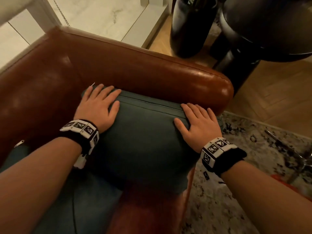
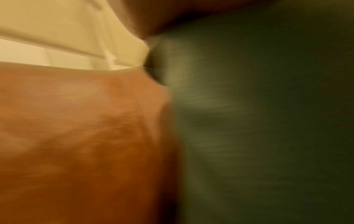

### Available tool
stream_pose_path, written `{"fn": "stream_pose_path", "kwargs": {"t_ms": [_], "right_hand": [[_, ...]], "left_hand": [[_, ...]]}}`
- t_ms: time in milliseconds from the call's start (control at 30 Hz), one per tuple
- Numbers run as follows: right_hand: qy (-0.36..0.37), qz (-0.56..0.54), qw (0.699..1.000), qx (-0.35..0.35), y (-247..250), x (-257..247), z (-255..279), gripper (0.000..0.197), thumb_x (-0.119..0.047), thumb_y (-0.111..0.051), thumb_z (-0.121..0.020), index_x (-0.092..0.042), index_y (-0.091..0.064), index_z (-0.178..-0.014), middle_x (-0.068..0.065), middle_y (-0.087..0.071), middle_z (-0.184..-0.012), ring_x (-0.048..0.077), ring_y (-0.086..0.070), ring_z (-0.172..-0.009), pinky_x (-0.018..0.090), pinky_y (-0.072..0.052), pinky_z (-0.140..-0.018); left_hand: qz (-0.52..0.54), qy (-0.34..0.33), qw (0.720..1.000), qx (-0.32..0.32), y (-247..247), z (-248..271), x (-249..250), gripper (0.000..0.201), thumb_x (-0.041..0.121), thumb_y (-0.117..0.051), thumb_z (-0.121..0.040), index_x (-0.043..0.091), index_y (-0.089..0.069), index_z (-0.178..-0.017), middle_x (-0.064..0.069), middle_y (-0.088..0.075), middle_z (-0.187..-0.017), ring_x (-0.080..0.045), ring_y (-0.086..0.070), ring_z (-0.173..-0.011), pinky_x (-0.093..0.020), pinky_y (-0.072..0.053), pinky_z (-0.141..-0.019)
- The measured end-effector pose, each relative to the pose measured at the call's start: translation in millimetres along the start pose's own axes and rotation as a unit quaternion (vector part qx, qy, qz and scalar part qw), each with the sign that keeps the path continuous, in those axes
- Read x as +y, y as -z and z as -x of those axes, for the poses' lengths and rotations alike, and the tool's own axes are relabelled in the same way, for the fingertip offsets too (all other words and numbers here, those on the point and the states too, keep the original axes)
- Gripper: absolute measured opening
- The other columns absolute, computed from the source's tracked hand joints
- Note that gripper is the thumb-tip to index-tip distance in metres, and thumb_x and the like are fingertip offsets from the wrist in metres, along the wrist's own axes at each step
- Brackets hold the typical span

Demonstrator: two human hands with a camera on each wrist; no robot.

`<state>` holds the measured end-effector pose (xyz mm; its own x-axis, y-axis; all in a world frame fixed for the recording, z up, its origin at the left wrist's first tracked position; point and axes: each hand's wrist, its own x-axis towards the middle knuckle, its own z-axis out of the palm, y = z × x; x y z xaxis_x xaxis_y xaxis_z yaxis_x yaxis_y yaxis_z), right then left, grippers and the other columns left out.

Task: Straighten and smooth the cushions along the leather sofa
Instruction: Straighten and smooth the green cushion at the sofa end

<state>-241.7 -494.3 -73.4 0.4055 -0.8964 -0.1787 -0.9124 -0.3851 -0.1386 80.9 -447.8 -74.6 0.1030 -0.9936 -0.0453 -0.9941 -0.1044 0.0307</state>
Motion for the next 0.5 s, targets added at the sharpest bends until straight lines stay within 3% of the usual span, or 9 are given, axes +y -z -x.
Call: {"fn": "stream_pose_path", "kwargs": {"t_ms": [67, 133, 233, 333, 500], "right_hand": [[-0.006, 0.004, 1.000, 0.012, -1, 1, 0, 0.070, -0.072, -0.008, -0.093, -0.036, -0.020, -0.152, -0.008, -0.032, -0.157, 0.018, -0.025, -0.145, 0.044, -0.011, -0.121], [-0.007, -0.001, 1.000, 0.026, -1, 1, -1, 0.069, -0.071, -0.010, -0.093, -0.036, -0.023, -0.151, -0.006, -0.036, -0.154, 0.020, -0.028, -0.143, 0.044, -0.015, -0.120], [-0.009, -0.010, 1.000, 0.018, -4, 1, -2, 0.069, -0.071, -0.011, -0.092, -0.036, -0.025, -0.150, -0.005, -0.036, -0.152, 0.022, -0.028, -0.141, 0.045, -0.020, -0.118], [-0.021, -0.004, 1.000, 0.009, -5, 0, -1, 0.068, -0.071, -0.012, -0.092, -0.036, -0.025, -0.149, -0.004, -0.035, -0.151, 0.023, -0.027, -0.140, 0.045, -0.020, -0.116], [-0.020, -0.020, 0.999, -0.046, 11, -8, -7, 0.074, -0.074, -0.007, -0.090, -0.036, -0.020, -0.152, -0.002, -0.030, -0.156, 0.022, -0.023, -0.144, 0.043, -0.014, -0.120]], "left_hand": [[-0.001, 0.054, 0.999, -0.009, -3, -3, -25, 0.058, 0.053, -0.013, -0.096, 0.035, -0.032, -0.149, 0.003, -0.037, -0.156, -0.028, -0.027, -0.145, -0.050, -0.009, -0.120], [0.026, 0.131, 0.991, -0.022, -2, -3, -46, 0.061, 0.057, -0.012, -0.095, 0.034, -0.037, -0.145, -0.003, -0.044, -0.151, -0.035, -0.036, -0.139, -0.054, -0.019, -0.117], [0.084, 0.224, 0.967, -0.089, 5, -1, -63, 0.069, 0.065, -0.012, -0.095, 0.024, -0.042, -0.142, -0.015, -0.051, -0.140, -0.041, -0.048, -0.124, -0.051, -0.040, -0.102], [0.145, 0.256, 0.954, -0.060, 13, 0, -52, 0.060, 0.060, -0.023, -0.098, 0.020, -0.045, -0.136, -0.020, -0.060, -0.125, -0.042, -0.058, -0.110, -0.046, -0.046, -0.087], [0.299, 0.284, 0.911, 0.014, 43, 30, -43, 0.048, 0.043, -0.040, -0.100, 0.019, -0.045, -0.142, -0.010, -0.059, -0.133, -0.031, -0.056, -0.121, -0.039, -0.042, -0.099]]}}
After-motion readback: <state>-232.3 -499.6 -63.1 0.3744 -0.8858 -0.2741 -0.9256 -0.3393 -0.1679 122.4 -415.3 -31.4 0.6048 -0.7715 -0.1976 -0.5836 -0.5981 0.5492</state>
